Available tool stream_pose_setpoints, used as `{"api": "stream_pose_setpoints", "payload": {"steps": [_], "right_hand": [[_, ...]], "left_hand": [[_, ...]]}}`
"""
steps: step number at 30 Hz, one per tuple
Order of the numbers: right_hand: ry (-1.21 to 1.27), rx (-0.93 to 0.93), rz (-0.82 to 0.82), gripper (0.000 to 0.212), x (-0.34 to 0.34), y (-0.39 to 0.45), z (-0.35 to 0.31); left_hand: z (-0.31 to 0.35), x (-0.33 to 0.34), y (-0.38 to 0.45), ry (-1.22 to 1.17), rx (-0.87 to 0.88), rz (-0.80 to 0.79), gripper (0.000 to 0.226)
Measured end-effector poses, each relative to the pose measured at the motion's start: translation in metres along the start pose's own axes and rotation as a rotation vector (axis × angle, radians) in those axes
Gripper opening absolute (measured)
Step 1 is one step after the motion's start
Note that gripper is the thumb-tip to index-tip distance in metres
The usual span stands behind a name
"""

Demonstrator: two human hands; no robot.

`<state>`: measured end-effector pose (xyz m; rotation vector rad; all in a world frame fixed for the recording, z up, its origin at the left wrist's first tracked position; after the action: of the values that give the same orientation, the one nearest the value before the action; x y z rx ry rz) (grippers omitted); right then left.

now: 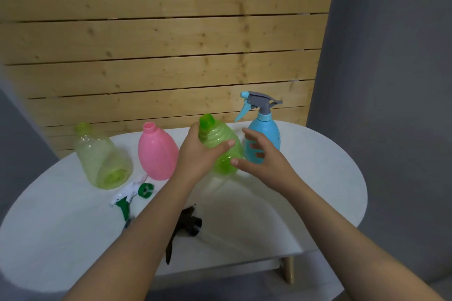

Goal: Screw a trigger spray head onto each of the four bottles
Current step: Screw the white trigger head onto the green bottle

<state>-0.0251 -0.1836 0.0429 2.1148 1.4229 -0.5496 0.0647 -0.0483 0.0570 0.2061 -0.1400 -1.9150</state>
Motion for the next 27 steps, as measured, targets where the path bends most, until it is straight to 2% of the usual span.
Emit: {"api": "stream_pose_setpoints", "payload": {"steps": [2, 4, 10, 14, 15, 18, 24, 27], "right_hand": [[-0.008, -0.050, -0.106, 0.078, 0.004, -0.006, -0.006], [0.005, -0.094, -0.145, 0.083, 0.005, -0.011, -0.015], [-0.044, -0.146, -0.076, 0.077, 0.003, -0.021, -0.029], [-0.122, -0.148, 0.044, 0.073, -0.007, -0.025, -0.028], [-0.125, -0.146, 0.063, 0.073, -0.012, -0.026, -0.027], [-0.185, -0.146, 0.077, 0.076, -0.016, -0.030, -0.027], [-0.280, -0.145, 0.062, 0.079, -0.022, -0.042, -0.033], [-0.328, -0.139, -0.021, 0.075, -0.014, -0.054, -0.034]], "left_hand": [[0.006, -0.003, -0.016, -0.112, -0.006, -0.073, 0.049], [0.013, -0.006, -0.029, -0.166, 0.012, -0.115, 0.046], [0.017, -0.003, -0.050, -0.177, 0.015, -0.237, 0.050], [0.014, -0.037, -0.053, -0.054, 0.058, -0.045, 0.046], [0.014, -0.045, -0.054, -0.035, 0.063, -0.013, 0.051], [0.011, -0.057, -0.059, 0.068, 0.055, -0.020, 0.063], [0.005, -0.070, -0.070, 0.149, 0.039, 0.014, 0.053], [-0.005, -0.073, -0.079, 0.199, -0.051, -0.058, 0.054]]}}
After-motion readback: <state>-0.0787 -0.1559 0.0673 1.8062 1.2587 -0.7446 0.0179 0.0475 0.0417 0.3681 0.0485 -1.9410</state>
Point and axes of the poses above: each hand's wrist, its own y-axis towards the middle knuckle, its own x-axis out of the palm, z = x × y, the point moved 7 cm from there along y, towards the middle knuckle, and after that the axes turned 14 degrees about -y, right-handed, at the moved point
